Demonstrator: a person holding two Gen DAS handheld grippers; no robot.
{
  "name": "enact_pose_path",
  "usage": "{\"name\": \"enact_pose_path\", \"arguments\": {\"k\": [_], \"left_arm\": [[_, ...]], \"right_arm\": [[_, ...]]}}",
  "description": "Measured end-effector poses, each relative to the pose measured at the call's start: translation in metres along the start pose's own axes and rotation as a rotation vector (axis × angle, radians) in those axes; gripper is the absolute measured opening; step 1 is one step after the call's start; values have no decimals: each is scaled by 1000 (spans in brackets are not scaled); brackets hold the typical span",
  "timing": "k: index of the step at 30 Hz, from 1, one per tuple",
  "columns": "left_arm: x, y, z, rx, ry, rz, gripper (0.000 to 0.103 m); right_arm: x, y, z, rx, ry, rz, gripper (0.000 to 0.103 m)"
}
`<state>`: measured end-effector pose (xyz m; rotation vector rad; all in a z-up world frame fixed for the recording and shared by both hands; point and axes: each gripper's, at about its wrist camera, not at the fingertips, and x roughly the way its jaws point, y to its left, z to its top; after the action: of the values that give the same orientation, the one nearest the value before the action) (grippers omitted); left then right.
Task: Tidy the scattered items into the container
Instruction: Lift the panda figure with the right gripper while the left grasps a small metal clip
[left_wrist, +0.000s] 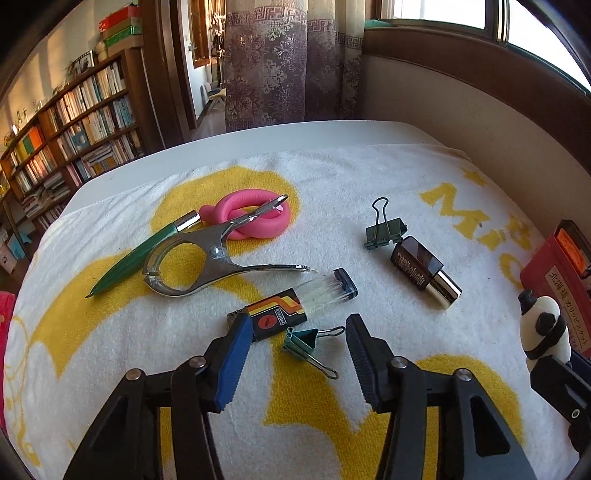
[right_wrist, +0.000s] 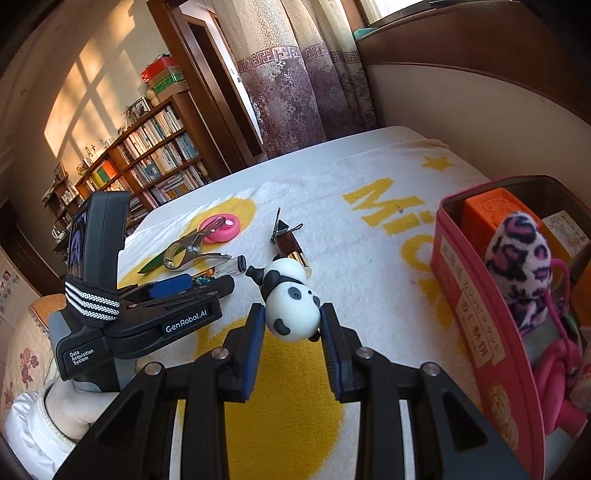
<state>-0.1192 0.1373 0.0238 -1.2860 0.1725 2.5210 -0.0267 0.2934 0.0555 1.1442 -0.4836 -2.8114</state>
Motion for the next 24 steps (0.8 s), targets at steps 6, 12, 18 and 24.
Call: {"name": "enact_pose_path", "arguments": {"k": [6, 12, 18, 24], "left_arm": [[-15, 12, -10, -59, -6, -58, 19], [-37, 23, -28, -87, -28, -68, 19], [-55, 26, -39, -106, -45, -86, 19], [-64, 20, -45, -100, -50, -99, 19]], "right_arm": [[0, -1, 0, -3, -10, -17, 33], [-2, -3, 0, 6, -22, -19, 33], [-5, -4, 1, 11, -39, -18, 33], [-8, -4, 1, 14, -54, -13, 33]]}}
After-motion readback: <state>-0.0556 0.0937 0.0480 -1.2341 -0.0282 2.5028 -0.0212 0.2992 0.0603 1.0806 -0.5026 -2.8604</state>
